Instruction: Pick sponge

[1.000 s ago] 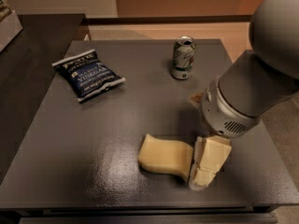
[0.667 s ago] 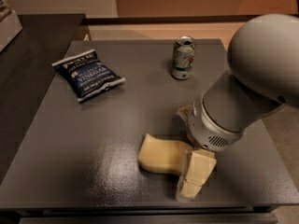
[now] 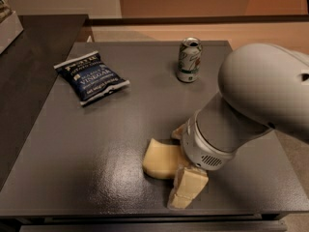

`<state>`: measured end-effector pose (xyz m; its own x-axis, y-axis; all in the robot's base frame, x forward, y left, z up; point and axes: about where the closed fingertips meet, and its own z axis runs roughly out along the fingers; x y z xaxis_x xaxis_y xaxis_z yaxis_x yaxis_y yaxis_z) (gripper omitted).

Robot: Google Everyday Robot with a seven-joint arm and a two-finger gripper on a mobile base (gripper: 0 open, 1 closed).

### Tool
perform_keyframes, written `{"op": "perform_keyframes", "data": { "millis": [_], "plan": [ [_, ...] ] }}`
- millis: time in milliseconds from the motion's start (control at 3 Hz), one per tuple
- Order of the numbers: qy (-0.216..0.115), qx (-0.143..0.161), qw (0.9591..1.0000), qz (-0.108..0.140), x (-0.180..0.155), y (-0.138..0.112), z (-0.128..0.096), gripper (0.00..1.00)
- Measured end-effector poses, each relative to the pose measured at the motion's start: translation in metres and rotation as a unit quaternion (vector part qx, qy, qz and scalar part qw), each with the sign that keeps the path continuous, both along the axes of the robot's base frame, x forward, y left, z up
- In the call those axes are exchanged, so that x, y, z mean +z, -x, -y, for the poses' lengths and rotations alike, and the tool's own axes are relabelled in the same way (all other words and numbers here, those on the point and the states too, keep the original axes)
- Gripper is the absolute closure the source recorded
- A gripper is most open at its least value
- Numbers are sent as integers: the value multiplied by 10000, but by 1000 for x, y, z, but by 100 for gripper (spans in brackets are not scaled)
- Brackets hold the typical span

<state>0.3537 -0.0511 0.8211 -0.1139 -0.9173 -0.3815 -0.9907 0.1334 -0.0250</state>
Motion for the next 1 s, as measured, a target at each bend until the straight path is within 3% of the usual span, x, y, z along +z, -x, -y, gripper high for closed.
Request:
{"op": "perform_keyframes", "data": {
  "millis": [1000],
  "plan": [
    [-95, -75, 9999, 16, 7, -2, -4, 87]
  ]
}}
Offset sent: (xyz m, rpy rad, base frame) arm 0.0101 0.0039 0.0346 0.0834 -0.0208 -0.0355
